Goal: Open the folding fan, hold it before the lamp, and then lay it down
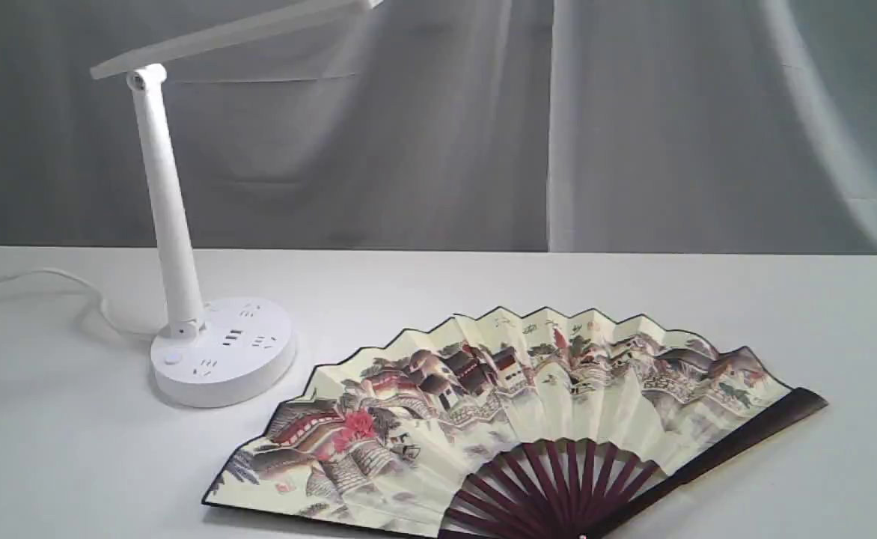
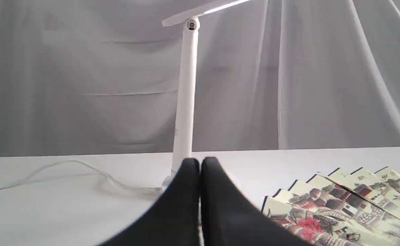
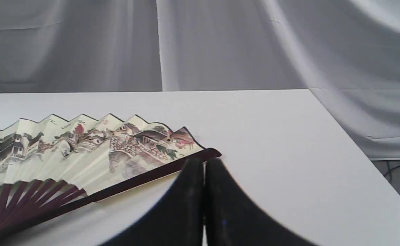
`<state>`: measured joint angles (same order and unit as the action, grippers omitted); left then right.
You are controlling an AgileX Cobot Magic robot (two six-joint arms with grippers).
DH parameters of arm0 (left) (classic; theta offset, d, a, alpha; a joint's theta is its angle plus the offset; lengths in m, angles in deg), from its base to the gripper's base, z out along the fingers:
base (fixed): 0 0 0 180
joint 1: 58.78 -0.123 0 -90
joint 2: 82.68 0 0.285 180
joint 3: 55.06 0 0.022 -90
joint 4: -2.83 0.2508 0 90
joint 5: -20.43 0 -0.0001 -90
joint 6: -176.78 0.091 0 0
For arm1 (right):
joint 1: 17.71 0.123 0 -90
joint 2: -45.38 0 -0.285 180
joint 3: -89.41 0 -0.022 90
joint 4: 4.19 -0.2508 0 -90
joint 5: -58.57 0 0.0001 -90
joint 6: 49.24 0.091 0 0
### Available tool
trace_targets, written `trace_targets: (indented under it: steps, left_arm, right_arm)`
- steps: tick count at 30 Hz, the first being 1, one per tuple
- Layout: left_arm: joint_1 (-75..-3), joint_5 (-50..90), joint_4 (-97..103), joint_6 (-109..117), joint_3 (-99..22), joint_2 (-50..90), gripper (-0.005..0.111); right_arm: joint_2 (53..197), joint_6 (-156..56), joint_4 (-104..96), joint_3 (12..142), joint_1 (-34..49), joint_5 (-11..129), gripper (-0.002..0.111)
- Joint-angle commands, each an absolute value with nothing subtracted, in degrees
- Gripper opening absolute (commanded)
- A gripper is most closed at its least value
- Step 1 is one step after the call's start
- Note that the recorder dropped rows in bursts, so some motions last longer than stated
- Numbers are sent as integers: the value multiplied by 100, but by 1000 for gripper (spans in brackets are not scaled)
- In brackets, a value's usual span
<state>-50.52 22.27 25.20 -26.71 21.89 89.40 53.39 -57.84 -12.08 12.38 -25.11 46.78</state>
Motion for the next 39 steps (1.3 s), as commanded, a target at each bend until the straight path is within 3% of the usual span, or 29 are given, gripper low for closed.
trace_targets:
  steps: [1, 34, 39]
  left_arm:
    - [-5021, 2244, 2540, -2717, 2215, 8954, 0]
    - [-5021, 2246, 2435, -2704, 2215, 8954, 0]
    - [-5021, 2682, 1711, -1781, 2215, 8954, 0]
  right_arm:
    - [5317, -5780, -1239, 1220, -2511, 4653, 0]
    - [5317, -5780, -1239, 1220, -2511, 4653, 0]
    - [5317, -5780, -1239, 1220, -2511, 4653, 0]
